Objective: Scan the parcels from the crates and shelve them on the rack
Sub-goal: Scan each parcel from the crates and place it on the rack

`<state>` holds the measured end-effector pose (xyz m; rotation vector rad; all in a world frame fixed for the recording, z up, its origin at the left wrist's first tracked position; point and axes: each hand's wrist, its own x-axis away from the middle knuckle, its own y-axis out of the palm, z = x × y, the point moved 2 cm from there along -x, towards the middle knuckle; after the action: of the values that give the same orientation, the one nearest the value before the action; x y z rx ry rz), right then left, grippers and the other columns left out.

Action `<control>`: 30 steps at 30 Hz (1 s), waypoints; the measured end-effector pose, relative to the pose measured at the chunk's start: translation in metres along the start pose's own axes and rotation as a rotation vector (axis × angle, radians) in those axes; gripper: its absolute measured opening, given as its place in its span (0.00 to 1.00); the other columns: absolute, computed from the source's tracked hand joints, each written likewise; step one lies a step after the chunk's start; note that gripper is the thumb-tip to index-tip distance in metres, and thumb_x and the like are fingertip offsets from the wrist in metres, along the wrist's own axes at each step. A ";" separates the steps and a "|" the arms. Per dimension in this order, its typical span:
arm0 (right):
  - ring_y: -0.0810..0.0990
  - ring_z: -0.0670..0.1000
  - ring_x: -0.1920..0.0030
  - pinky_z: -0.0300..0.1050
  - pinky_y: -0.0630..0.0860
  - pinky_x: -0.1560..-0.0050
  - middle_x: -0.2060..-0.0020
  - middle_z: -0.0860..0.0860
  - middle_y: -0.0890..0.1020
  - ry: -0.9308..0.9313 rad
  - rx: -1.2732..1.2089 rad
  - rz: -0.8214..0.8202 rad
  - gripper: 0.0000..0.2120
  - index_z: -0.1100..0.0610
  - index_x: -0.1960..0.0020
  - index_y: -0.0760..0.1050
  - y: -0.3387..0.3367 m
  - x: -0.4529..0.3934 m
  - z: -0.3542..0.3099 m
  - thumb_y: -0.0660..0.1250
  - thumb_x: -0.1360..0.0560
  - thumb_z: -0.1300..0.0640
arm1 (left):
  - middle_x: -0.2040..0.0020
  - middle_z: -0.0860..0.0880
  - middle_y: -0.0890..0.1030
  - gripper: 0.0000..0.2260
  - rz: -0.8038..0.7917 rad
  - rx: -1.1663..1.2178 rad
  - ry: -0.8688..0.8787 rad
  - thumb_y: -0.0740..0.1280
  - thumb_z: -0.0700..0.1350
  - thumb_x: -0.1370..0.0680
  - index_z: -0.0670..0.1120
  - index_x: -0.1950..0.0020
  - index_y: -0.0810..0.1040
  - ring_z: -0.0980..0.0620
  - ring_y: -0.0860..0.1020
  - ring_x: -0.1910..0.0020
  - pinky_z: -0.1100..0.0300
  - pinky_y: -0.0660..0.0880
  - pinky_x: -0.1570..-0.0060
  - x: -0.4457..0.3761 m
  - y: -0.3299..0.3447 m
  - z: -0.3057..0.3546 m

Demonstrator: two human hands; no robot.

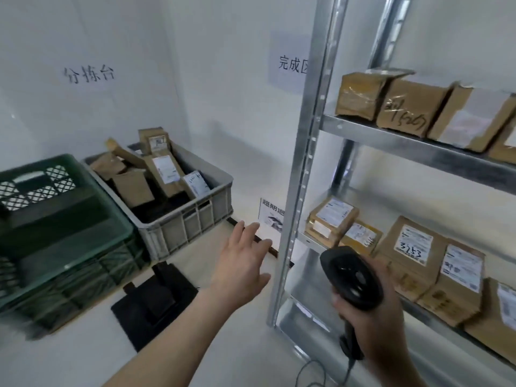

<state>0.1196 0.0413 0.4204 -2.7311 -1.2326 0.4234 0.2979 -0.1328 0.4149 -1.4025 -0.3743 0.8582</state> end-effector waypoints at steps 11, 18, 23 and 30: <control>0.84 0.53 0.45 0.62 0.78 0.37 0.48 0.47 0.85 -0.016 -0.100 -0.218 0.37 0.45 0.36 0.78 0.147 -0.047 -0.030 0.79 0.37 0.75 | 0.21 0.44 0.62 0.29 0.022 -0.073 -0.276 0.73 0.56 0.28 0.52 0.28 0.73 0.37 0.55 0.21 0.40 0.64 0.29 0.033 -0.046 -0.139; 0.84 0.61 0.53 0.71 0.80 0.48 0.52 0.54 0.86 -0.029 -0.184 -0.292 0.40 0.42 0.36 0.77 0.224 -0.117 -0.018 0.79 0.37 0.75 | 0.19 0.46 0.57 0.28 0.000 -0.098 -0.380 0.69 0.59 0.23 0.54 0.24 0.69 0.40 0.51 0.19 0.41 0.59 0.24 -0.020 -0.045 -0.214; 0.84 0.50 0.56 0.67 0.82 0.49 0.51 0.47 0.86 0.014 -0.218 -0.303 0.42 0.36 0.41 0.78 0.265 -0.184 -0.011 0.79 0.39 0.77 | 0.19 0.47 0.57 0.28 -0.052 -0.110 -0.411 0.67 0.58 0.21 0.54 0.23 0.66 0.43 0.50 0.19 0.44 0.59 0.25 -0.092 -0.041 -0.258; 0.83 0.52 0.59 0.63 0.80 0.50 0.54 0.45 0.85 0.040 -0.247 -0.351 0.39 0.38 0.43 0.80 0.309 -0.250 -0.010 0.78 0.37 0.78 | 0.21 0.48 0.61 0.28 -0.140 -0.079 -0.477 0.66 0.59 0.22 0.55 0.23 0.66 0.44 0.53 0.20 0.44 0.61 0.25 -0.157 -0.023 -0.312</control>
<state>0.1862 -0.3503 0.4141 -2.6098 -1.8155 0.1870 0.4178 -0.4610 0.4218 -1.2169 -0.8673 1.0680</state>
